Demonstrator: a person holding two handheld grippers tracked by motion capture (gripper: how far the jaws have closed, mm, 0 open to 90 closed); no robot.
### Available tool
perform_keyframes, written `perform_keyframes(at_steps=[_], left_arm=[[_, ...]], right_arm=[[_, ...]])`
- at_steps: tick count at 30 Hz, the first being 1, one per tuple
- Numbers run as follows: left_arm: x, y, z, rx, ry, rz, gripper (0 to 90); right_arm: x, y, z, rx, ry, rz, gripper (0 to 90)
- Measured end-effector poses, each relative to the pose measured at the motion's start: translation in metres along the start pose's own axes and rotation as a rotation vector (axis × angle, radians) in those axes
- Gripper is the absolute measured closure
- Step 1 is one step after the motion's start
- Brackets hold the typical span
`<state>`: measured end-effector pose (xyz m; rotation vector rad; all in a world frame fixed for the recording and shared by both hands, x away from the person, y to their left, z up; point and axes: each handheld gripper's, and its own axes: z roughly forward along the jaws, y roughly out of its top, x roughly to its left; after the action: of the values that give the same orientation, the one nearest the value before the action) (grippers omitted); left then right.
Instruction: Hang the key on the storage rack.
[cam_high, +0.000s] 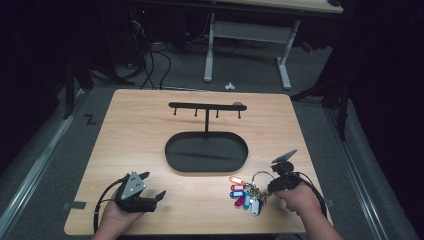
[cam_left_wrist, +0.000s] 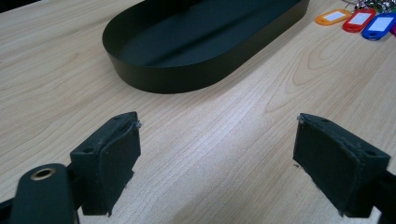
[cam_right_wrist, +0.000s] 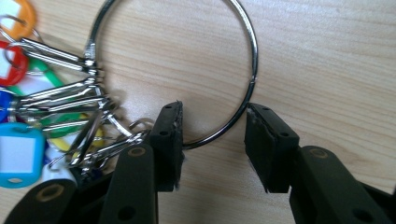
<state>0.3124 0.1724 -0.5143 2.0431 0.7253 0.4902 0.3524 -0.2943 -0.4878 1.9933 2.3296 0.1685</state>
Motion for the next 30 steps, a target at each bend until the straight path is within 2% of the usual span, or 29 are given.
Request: perform_keyframes(at_steps=[3,6,7,11,16,20,24,30], left_arm=[[0.000,0.000,0.000,0.001,-0.001,0.002,15.4],[-0.001,0.000,0.001,0.000,-0.001,0.004,15.5],[-0.001,0.000,0.001,0.000,0.000,0.005,15.5],[-0.001,0.000,0.001,0.008,-0.005,0.010,15.5],[-0.002,0.000,0.002,0.012,-0.007,0.014,15.5],[-0.001,0.000,0.003,0.015,-0.006,0.016,15.5],[-0.002,-0.001,0.002,0.015,-0.004,0.018,15.5],[-0.003,0.000,0.003,0.020,-0.012,0.031,15.7]], right_arm=[[0.002,0.001,0.000,0.001,-0.028,-0.019,68.0],[0.005,0.002,0.000,0.002,-0.035,-0.062,75.9],[0.007,0.004,0.000,-0.005,-0.049,-0.091,78.9],[0.014,0.010,0.001,-0.011,-0.081,-0.135,86.1],[0.020,0.022,0.004,-0.037,-0.127,-0.181,86.6],[0.020,0.031,0.006,-0.041,-0.141,-0.178,84.3],[0.022,0.033,-0.002,-0.047,-0.098,-0.165,70.6],[0.016,0.022,-0.012,-0.014,-0.064,-0.134,60.0]])
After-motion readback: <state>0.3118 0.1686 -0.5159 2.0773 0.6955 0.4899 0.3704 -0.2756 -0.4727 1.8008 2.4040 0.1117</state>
